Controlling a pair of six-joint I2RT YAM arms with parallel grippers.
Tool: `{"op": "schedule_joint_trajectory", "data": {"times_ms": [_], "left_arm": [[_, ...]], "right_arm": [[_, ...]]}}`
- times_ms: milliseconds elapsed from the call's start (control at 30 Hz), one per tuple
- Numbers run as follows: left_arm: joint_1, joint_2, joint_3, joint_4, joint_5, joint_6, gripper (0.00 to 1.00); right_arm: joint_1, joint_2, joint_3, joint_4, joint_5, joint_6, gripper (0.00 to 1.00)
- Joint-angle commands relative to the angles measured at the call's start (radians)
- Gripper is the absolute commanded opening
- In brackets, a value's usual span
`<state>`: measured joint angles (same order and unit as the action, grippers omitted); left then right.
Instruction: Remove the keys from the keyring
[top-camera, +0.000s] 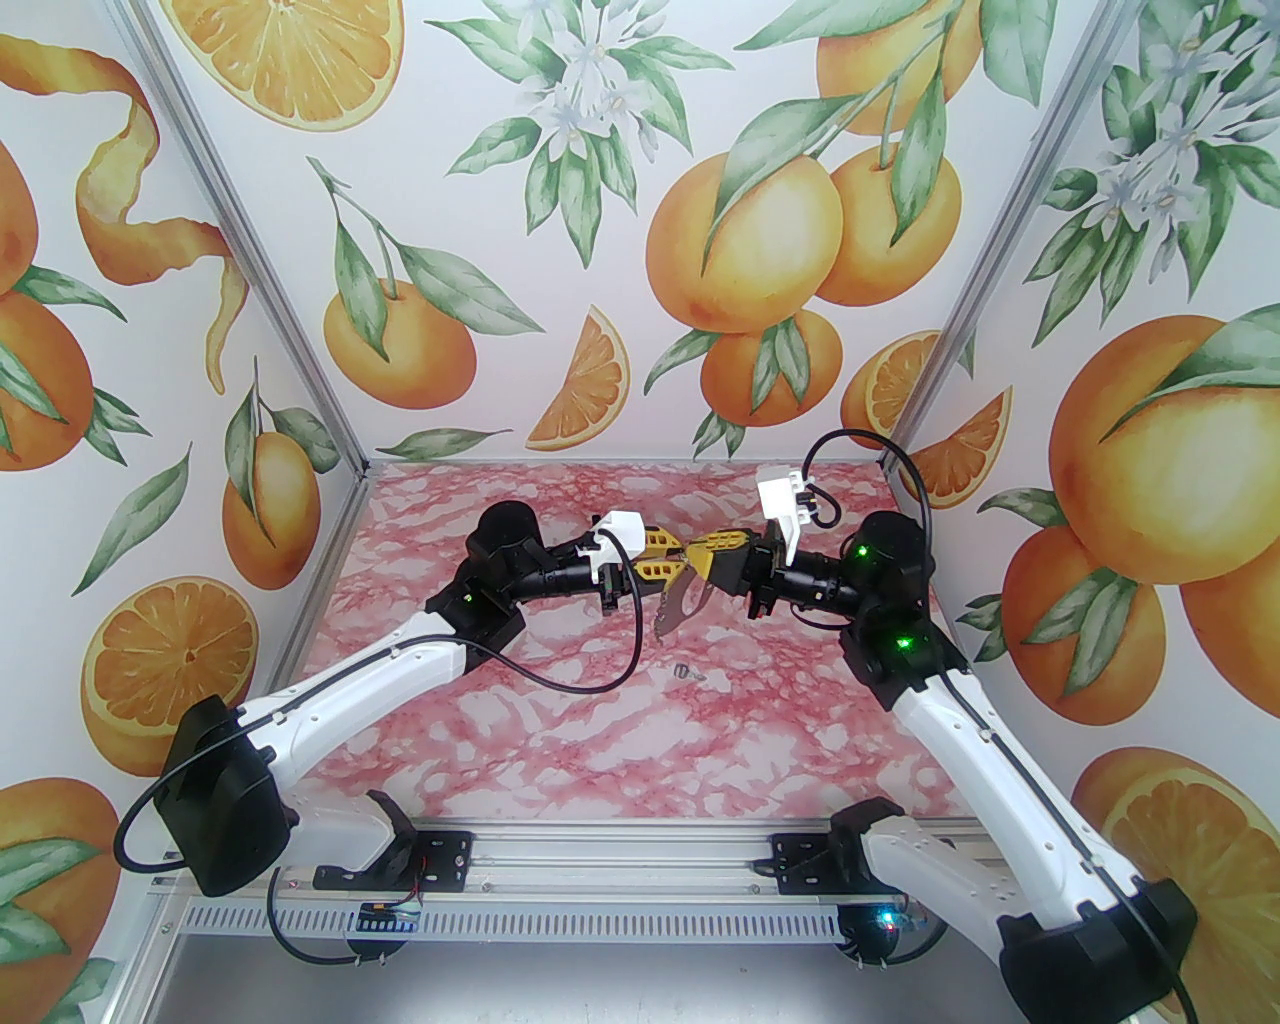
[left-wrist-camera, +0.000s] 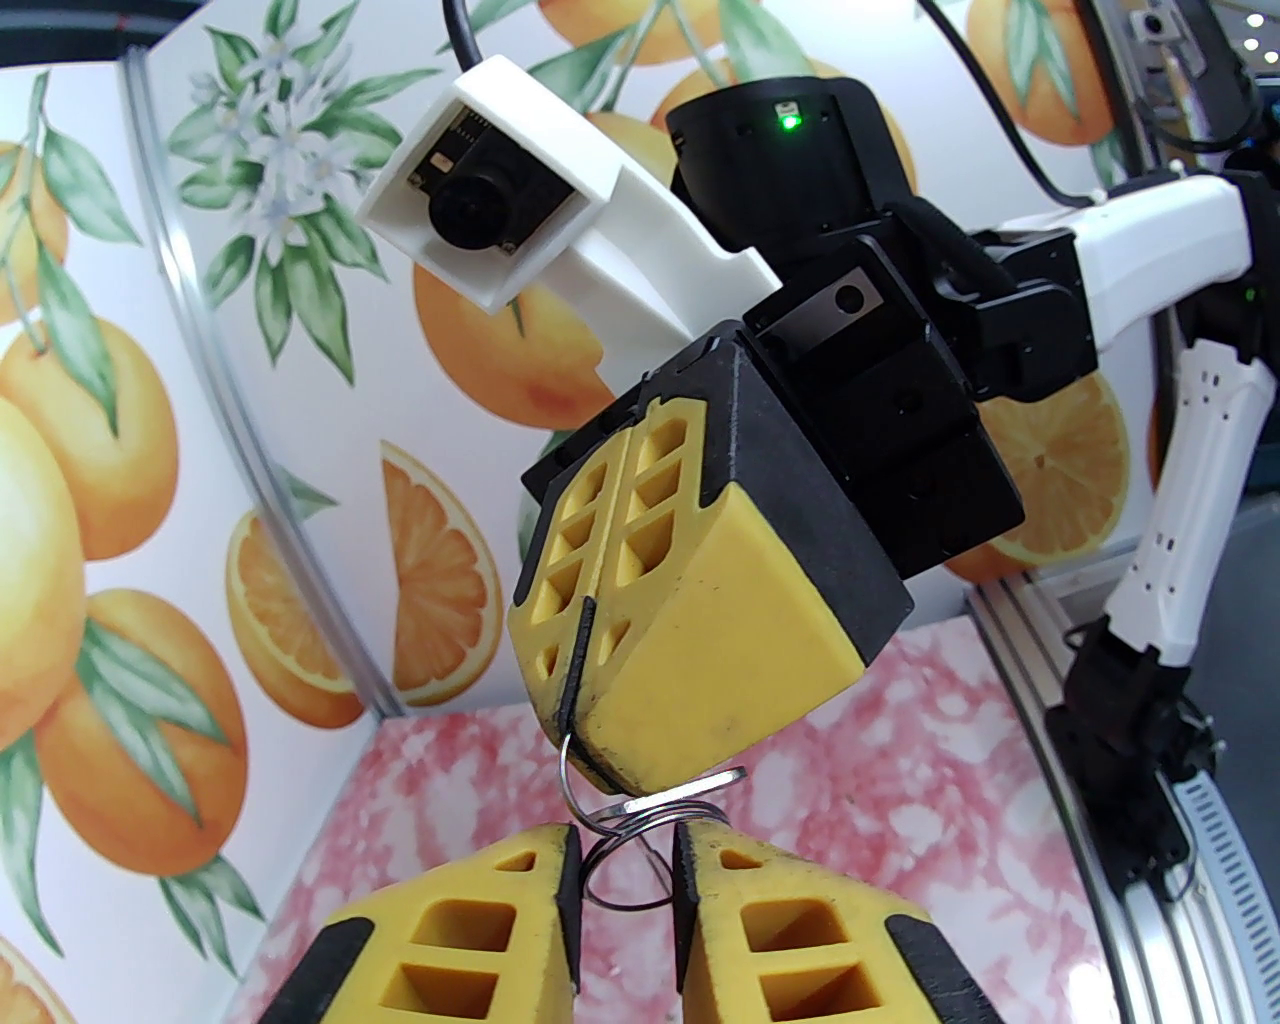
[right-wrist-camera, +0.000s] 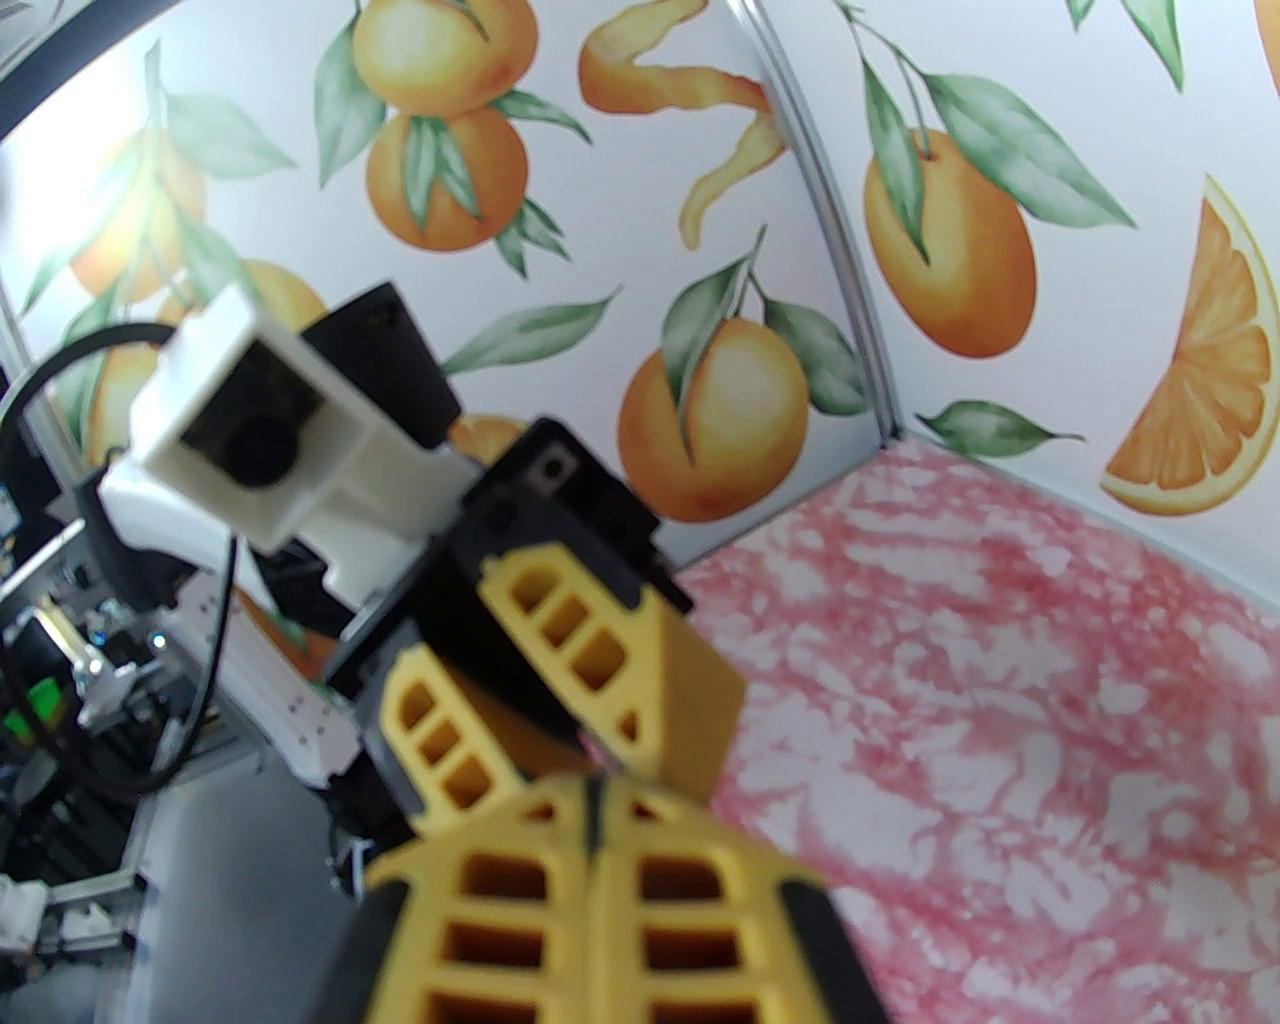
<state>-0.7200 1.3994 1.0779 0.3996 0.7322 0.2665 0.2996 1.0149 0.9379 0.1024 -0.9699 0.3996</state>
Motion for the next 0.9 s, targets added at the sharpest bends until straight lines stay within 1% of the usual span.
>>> {"op": "schedule_joint_trajectory", "data": {"times_ms": [0, 467, 867], "left_arm": [[0.002, 0.01, 0.038, -0.018, 0.022, 0.008, 0.17], [0.004, 0.002, 0.035, -0.029, 0.013, 0.028, 0.0], [0.012, -0.027, 0.025, -0.027, -0.026, 0.01, 0.0]], "right_arm": [[-0.004, -0.001, 0.035, 0.041, -0.013, -0.016, 0.0], [-0.005, -0.018, 0.029, 0.049, -0.01, -0.012, 0.0], [-0.01, -0.062, 0.015, 0.053, 0.038, -0.024, 0.0]]}}
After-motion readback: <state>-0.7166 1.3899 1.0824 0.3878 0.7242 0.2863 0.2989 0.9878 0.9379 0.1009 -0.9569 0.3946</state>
